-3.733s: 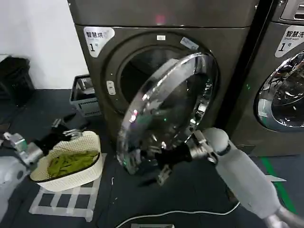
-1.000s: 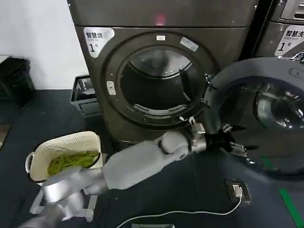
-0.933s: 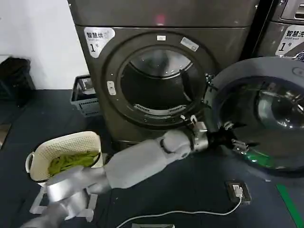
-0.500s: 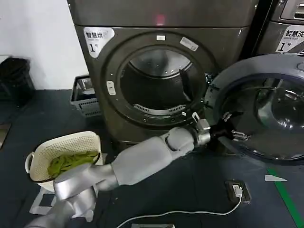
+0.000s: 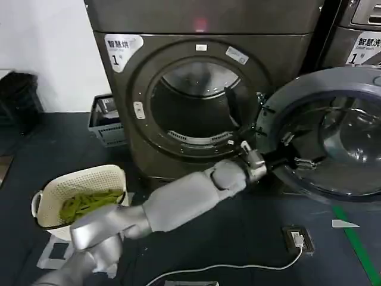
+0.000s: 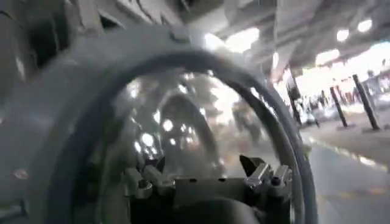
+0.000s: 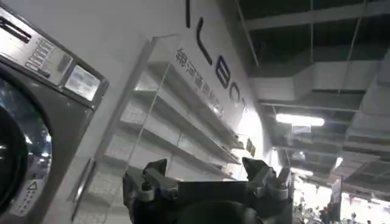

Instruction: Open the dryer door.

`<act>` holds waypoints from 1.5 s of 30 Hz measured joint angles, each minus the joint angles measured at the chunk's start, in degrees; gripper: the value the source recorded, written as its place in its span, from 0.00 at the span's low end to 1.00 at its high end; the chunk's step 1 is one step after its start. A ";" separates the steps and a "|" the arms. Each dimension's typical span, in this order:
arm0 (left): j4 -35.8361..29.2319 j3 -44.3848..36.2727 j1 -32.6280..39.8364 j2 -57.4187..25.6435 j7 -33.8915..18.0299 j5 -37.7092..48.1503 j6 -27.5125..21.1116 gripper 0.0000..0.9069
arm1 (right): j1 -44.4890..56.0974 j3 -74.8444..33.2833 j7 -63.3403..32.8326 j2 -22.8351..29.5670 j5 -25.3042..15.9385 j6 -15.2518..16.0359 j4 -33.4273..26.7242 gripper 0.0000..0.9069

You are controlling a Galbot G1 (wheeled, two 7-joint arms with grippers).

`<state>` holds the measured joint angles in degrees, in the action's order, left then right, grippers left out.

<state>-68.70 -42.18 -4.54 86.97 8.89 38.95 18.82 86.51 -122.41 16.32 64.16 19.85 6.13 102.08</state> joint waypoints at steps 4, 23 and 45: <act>-2.70 -0.57 0.44 -4.68 0.01 0.65 8.04 1.00 | -0.16 -0.57 0.05 -0.18 -0.06 -0.22 -0.11 1.00; -28.08 -7.82 3.88 -44.02 8.24 4.84 3.61 1.00 | -2.88 -3.72 -3.06 -1.68 -7.04 -1.85 1.10 1.00; -22.90 -38.65 34.93 -71.86 21.26 -17.44 0.18 1.00 | -1.81 -5.38 -3.35 -1.79 -7.48 -2.28 0.36 1.00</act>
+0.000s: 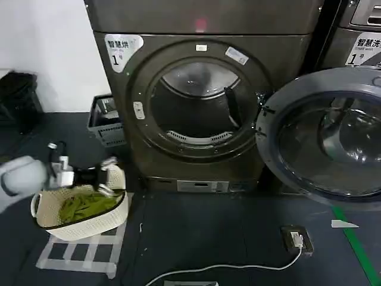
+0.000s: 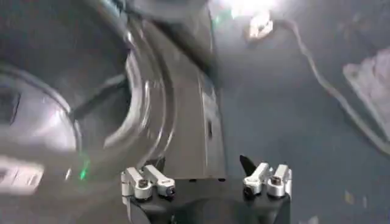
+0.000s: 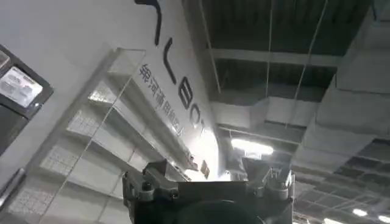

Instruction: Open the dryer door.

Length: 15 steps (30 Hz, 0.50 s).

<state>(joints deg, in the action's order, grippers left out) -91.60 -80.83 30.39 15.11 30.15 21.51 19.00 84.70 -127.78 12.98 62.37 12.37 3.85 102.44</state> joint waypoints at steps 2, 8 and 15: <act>1.91 -1.42 1.67 -0.03 0.90 -1.89 0.51 1.00 | 0.32 -0.14 0.02 -0.10 0.01 0.03 0.01 1.00; 7.54 -4.66 3.93 1.36 1.43 -7.43 -0.22 1.00 | 0.88 -0.22 0.04 -0.30 -0.16 0.30 0.44 1.00; 11.77 -6.88 5.54 3.38 0.98 -11.33 -0.94 1.00 | 1.27 -0.87 0.16 -0.15 -0.41 0.33 0.59 1.00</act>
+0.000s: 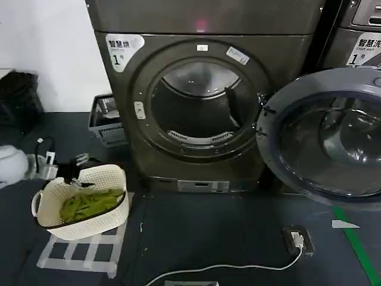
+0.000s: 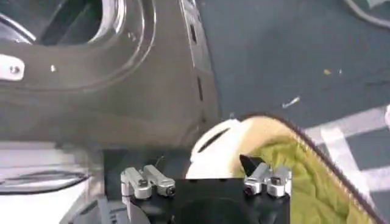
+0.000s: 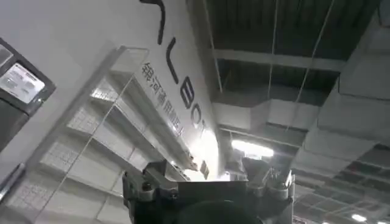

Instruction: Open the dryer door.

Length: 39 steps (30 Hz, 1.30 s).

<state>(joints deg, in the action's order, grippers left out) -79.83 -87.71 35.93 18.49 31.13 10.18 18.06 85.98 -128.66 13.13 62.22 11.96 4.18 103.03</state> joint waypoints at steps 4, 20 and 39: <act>1.64 -3.48 2.86 1.46 0.39 -1.93 0.38 1.00 | 0.31 -0.43 0.05 0.17 0.00 -0.01 0.06 1.00; 5.31 -7.81 6.14 3.00 2.08 -8.57 2.53 1.00 | 0.90 -1.24 0.26 0.09 0.11 -0.03 -0.06 1.00; 6.63 -7.50 6.48 2.61 4.51 -11.48 4.80 1.00 | 1.38 -1.90 0.27 0.22 0.32 0.04 -0.10 1.00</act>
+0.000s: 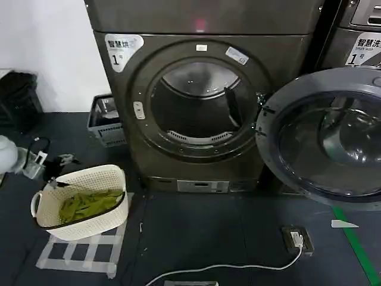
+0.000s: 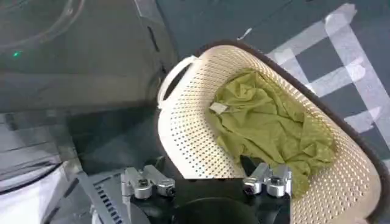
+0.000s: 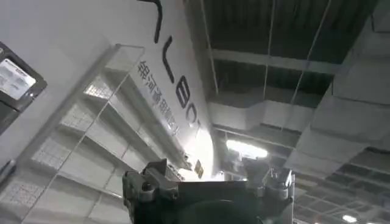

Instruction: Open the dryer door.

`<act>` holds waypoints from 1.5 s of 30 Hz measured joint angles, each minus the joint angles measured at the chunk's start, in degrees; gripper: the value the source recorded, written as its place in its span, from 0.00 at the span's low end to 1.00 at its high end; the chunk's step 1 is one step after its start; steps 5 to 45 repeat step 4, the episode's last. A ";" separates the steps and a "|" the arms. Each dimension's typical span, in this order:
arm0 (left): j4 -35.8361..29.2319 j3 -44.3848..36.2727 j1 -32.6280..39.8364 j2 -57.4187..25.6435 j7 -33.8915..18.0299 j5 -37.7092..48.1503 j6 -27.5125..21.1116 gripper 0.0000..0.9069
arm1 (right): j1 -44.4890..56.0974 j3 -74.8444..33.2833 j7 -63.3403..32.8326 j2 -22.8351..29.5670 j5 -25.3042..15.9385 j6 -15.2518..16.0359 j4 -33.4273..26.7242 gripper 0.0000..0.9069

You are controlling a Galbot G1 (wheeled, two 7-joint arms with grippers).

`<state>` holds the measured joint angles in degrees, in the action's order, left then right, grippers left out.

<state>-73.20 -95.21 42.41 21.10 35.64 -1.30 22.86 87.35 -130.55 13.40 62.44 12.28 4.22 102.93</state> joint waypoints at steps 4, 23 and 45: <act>0.42 0.01 0.26 -0.17 1.37 -0.91 1.28 1.00 | -0.12 0.02 0.01 0.06 -0.05 0.00 -0.01 1.00; 0.42 0.01 0.26 -0.17 1.37 -0.91 1.28 1.00 | -0.12 0.02 0.01 0.06 -0.05 0.00 -0.01 1.00; 0.42 0.01 0.26 -0.17 1.37 -0.91 1.28 1.00 | -0.12 0.02 0.01 0.06 -0.05 0.00 -0.01 1.00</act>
